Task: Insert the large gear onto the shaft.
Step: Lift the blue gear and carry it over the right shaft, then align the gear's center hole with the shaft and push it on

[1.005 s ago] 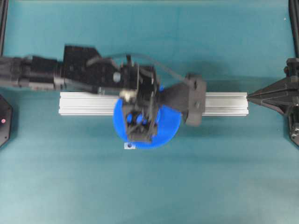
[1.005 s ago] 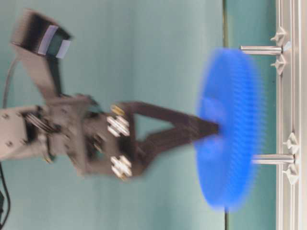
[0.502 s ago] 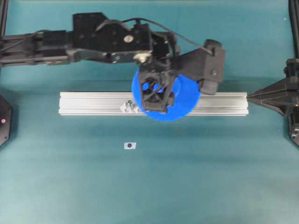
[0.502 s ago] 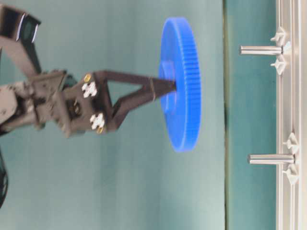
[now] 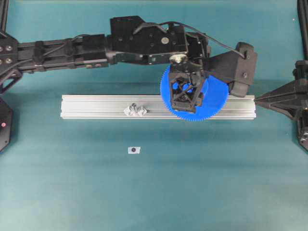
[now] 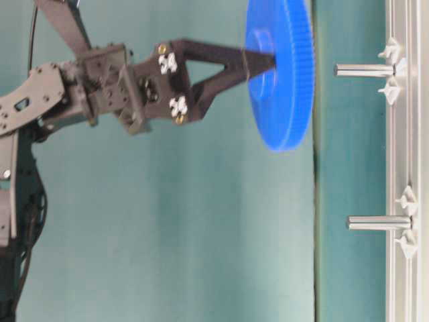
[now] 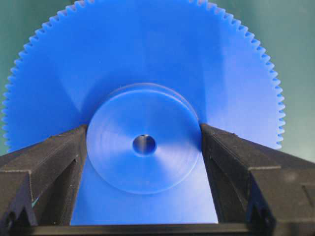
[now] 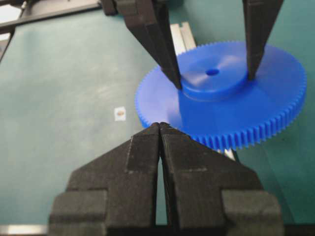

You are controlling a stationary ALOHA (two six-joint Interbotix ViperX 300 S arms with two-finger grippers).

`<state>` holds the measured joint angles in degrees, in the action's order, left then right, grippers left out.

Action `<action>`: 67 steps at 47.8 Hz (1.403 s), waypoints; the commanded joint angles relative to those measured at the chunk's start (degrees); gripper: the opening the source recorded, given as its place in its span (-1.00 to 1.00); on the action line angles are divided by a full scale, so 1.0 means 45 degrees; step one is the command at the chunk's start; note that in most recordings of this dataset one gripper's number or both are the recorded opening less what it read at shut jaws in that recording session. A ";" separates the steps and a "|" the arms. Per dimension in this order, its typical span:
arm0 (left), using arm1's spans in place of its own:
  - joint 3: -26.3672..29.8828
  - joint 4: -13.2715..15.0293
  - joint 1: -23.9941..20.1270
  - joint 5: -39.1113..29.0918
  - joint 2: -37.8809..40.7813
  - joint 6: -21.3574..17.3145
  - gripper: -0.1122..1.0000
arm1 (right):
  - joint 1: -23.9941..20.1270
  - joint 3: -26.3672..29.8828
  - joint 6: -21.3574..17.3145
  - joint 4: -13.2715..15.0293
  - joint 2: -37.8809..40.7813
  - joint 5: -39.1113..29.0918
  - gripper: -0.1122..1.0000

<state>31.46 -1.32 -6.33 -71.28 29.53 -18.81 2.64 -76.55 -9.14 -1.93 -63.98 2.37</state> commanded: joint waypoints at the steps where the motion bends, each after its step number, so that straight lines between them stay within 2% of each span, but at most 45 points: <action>1: 0.0488 0.0000 -0.0059 0.0039 -0.0273 -0.0020 0.57 | 0.0020 0.0117 -0.0117 0.0000 0.0039 0.0059 -0.68; 25: 0.0293 0.0000 -0.0059 -0.0039 -0.0098 0.0020 0.57 | 0.0039 0.0078 -0.0117 0.0000 -0.0117 -0.0156 -0.68; 36: -0.0195 0.0000 -0.0059 -0.0020 0.0039 0.0352 0.57 | 0.0020 0.0039 -0.0137 0.0000 -0.0117 -0.0156 -0.68; 55: -0.0703 0.0000 -0.0039 0.0527 0.0098 0.0371 0.57 | 0.0020 -0.0039 -0.0156 0.0000 -0.0117 -0.0156 -0.68; 67: -0.1152 0.0000 -0.0059 0.0879 0.0098 0.0391 0.57 | 0.0020 -0.0117 -0.0488 0.0000 -0.0117 -0.0156 -0.68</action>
<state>26.10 -1.23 -6.50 -68.03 31.38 -16.88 2.64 -77.61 -10.72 -1.93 -64.95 1.41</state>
